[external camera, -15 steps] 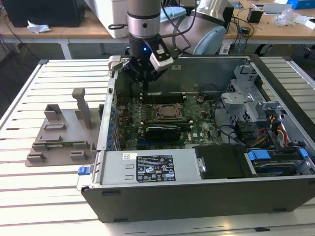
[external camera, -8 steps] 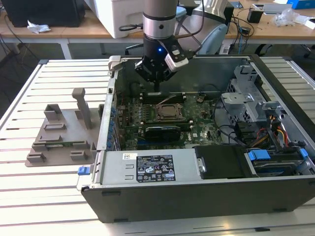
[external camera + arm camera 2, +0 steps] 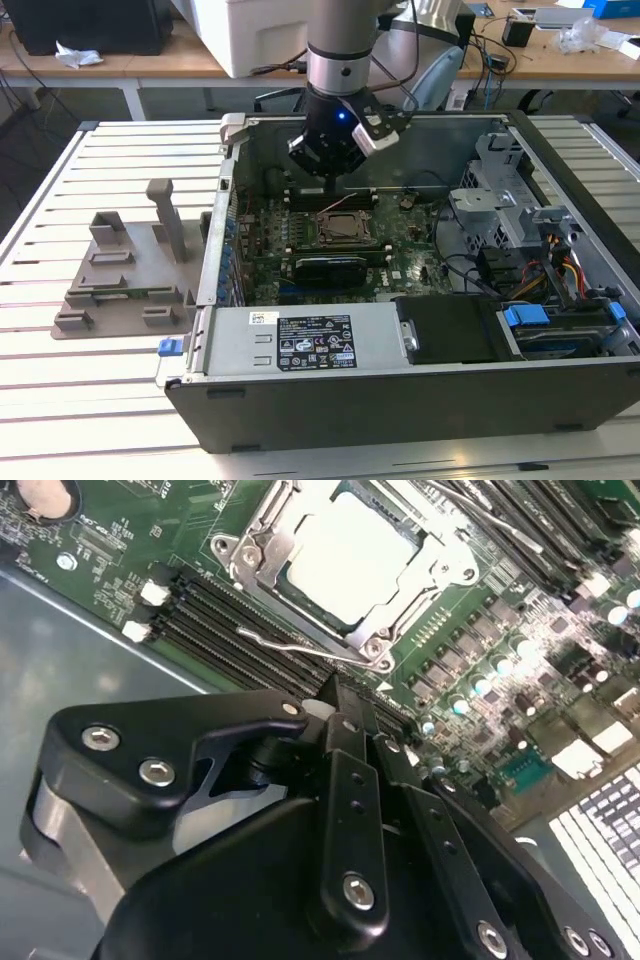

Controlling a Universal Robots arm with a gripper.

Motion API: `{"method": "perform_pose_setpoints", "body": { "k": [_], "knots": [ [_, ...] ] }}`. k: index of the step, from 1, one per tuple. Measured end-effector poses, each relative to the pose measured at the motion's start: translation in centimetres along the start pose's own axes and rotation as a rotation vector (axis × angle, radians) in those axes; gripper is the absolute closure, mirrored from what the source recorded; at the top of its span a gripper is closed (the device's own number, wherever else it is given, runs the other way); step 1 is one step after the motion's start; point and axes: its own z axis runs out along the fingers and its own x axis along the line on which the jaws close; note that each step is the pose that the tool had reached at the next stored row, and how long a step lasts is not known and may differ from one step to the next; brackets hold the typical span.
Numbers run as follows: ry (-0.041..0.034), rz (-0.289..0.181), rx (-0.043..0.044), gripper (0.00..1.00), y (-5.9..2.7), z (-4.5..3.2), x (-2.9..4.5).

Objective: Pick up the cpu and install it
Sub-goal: 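Install the first cpu locking lever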

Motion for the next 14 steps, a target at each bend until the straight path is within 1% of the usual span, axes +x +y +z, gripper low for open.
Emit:
{"method": "perform_pose_setpoints", "body": {
  "k": [4,7,11,13,14],
  "knots": [
    [0.0003,-0.003,-0.0034,0.89,-0.07,1.15,-0.20],
    [0.0003,-0.003,-0.0083,0.89,-0.11,1.57,-0.36],
    [-0.0003,-0.005,-0.0154,0.89,0.01,1.92,-0.57],
    [0.0007,-0.006,-0.0173,0.89,-0.04,2.15,-0.99],
    [0.0019,-0.006,-0.0183,0.89,-0.09,2.28,-1.34]
  ]
}}
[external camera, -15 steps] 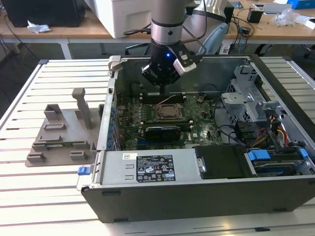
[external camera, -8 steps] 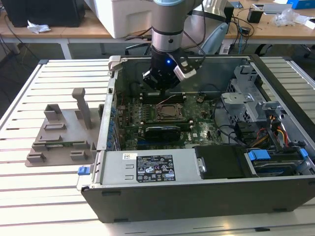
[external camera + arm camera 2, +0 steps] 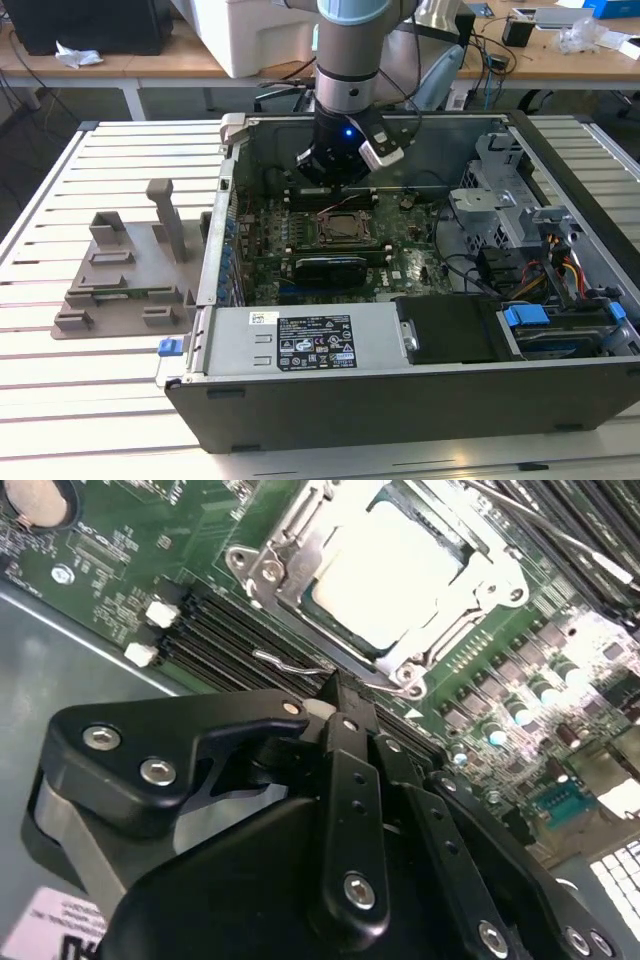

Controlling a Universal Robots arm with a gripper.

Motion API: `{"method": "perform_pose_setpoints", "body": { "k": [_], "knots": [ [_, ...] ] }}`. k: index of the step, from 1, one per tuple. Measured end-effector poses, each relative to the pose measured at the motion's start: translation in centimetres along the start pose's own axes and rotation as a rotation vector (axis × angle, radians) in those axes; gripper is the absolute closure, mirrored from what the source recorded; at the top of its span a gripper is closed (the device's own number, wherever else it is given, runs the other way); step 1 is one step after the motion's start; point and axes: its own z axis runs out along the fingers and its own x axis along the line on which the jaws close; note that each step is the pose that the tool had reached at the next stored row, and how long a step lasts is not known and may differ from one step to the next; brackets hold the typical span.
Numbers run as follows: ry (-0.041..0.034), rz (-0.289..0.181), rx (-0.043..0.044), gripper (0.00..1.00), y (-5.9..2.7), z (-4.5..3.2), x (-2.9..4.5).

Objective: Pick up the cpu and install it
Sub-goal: 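Install the first cpu locking lever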

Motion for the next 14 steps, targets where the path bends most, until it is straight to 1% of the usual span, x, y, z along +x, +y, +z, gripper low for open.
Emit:
{"method": "perform_pose_setpoints", "body": {
  "k": [2,3,4,5,6,7,14],
  "knots": [
    [0.0014,0.000,-0.0009,0.89,-0.06,0.15,-0.37],
    [0.0029,0.000,-0.0017,0.89,-0.10,0.37,-0.64],
    [0.0037,0.000,-0.0020,0.89,-0.13,0.50,-0.75],
    [0.0051,0.000,-0.0026,0.89,-0.17,0.76,-0.95],
    [0.0060,0.000,-0.0065,0.89,-0.27,1.14,-1.31],
    [0.0058,0.000,-0.0078,0.89,-0.33,1.24,-1.53],
    [0.0057,0.000,-0.0081,0.89,-0.48,1.36,-2.10]
  ]
}}
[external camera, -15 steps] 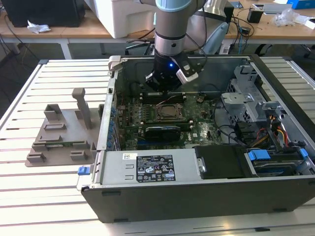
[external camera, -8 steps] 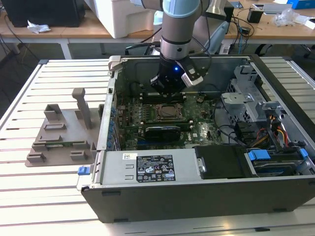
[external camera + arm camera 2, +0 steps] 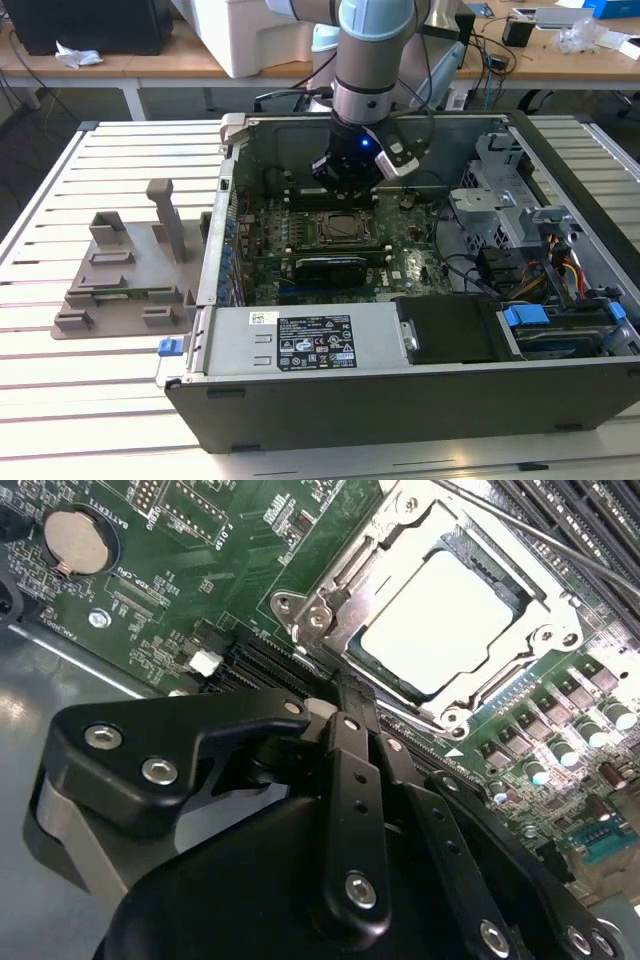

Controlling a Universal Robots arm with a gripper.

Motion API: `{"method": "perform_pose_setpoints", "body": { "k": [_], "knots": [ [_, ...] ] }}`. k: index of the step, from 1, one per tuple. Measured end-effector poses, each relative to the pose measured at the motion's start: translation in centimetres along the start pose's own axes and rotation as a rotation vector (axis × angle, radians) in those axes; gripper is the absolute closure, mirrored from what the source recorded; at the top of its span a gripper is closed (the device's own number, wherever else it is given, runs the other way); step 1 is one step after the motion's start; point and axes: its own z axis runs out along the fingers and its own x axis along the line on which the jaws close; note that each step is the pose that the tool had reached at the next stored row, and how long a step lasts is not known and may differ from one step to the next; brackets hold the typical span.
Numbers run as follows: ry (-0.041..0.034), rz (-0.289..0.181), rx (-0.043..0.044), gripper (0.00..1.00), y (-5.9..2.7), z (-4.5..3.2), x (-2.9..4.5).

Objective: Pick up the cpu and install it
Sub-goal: 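Install the first cpu locking lever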

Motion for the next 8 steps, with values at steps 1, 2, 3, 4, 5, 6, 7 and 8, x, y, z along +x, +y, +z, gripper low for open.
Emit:
{"method": "perform_pose_setpoints", "body": {
  "k": [1,2,3,4,5,6,7,8],
  "knots": [
    [0.0001,0.000,0.0000,0.89,-0.02,0.06,-0.07],
    [0.0003,0.000,0.0002,0.89,-0.03,0.09,-0.11],
    [0.0004,0.000,0.0004,0.89,-0.05,0.10,-0.13],
    [0.0004,0.000,0.0004,0.89,-0.06,0.11,-0.14],
    [0.0002,0.000,0.0001,0.89,-0.07,0.13,-0.15],
    [0.0001,0.000,-0.0001,0.89,-0.10,0.13,-0.15],
    [0.0000,0.000,-0.0001,0.89,-0.22,0.13,-0.14],
    [-0.0002,0.000,0.0003,0.89,-0.34,0.11,-0.12]
  ]
}}
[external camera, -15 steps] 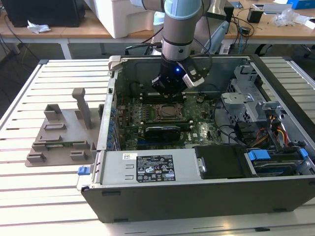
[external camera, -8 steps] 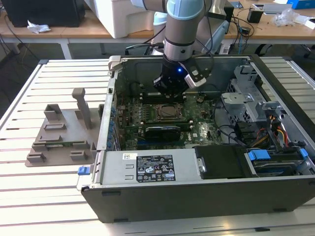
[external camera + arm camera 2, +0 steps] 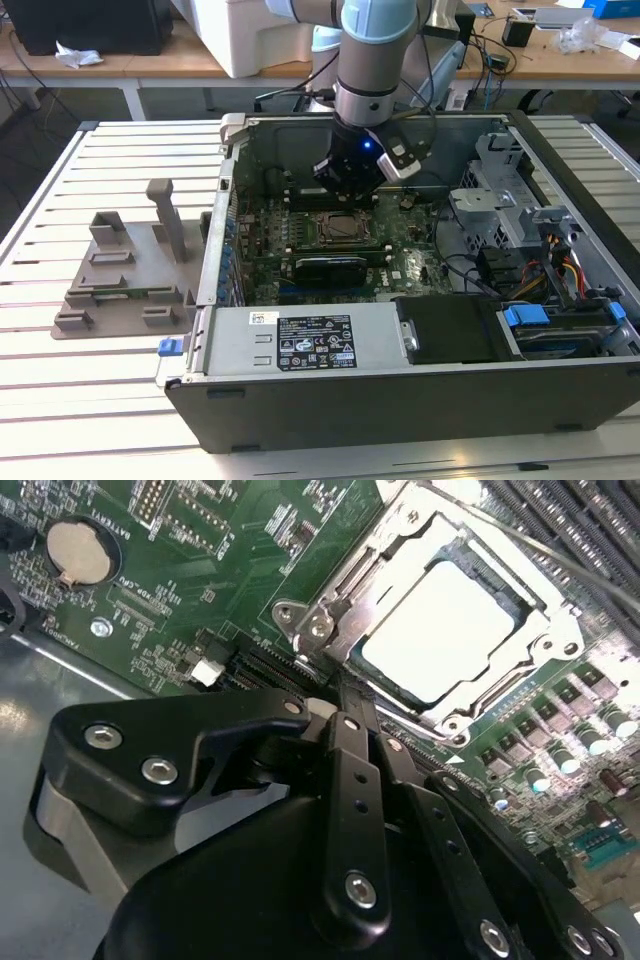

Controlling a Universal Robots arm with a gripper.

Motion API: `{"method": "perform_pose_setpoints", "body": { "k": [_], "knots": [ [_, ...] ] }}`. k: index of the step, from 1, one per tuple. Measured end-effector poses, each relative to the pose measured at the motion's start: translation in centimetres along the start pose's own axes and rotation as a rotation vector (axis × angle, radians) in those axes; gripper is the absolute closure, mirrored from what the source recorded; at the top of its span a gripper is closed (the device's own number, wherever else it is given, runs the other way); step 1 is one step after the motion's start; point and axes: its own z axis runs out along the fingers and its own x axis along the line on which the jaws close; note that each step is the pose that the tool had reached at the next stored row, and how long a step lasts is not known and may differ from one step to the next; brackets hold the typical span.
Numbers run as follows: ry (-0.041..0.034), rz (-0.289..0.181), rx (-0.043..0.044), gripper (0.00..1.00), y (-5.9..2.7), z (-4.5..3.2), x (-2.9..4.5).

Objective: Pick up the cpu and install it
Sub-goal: 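Install the first cpu locking lever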

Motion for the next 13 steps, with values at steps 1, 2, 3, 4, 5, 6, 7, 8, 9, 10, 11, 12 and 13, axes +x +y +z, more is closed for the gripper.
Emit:
{"method": "perform_pose_setpoints", "body": {
  "k": [1,2,3,4,5,6,7,8,9,10,11,12,13],
  "knots": [
    [0.0001,0.000,-0.0002,0.89,-0.03,0.01,0.01],
    [0.0003,0.000,-0.0002,0.89,-0.05,0.05,0.01],
    [0.0010,0.000,0.0004,0.89,-0.07,0.13,-0.02],
    [0.0011,0.000,0.0000,0.89,-0.09,0.25,-0.08],
    [0.0013,0.000,0.0004,0.89,-0.09,0.32,-0.13],
    [0.0014,0.000,0.0004,0.89,-0.07,0.39,-0.19],
    [0.0011,0.000,0.0003,0.89,-0.04,0.45,-0.27],
    [0.0009,0.000,0.0000,0.89,-0.03,0.45,-0.29],
    [0.0008,0.000,-0.0003,0.89,-0.03,0.43,-0.30],
    [0.0008,0.000,-0.0002,0.89,-0.02,0.35,-0.30],
    [-0.0008,0.000,-0.0013,0.89,0.06,-0.06,-0.33],
    [0.0001,0.000,-0.0004,0.89,0.07,-0.39,-0.30],
    [0.0001,0.000,0.0000,0.89,0.08,-0.56,-0.29]
  ]
}}
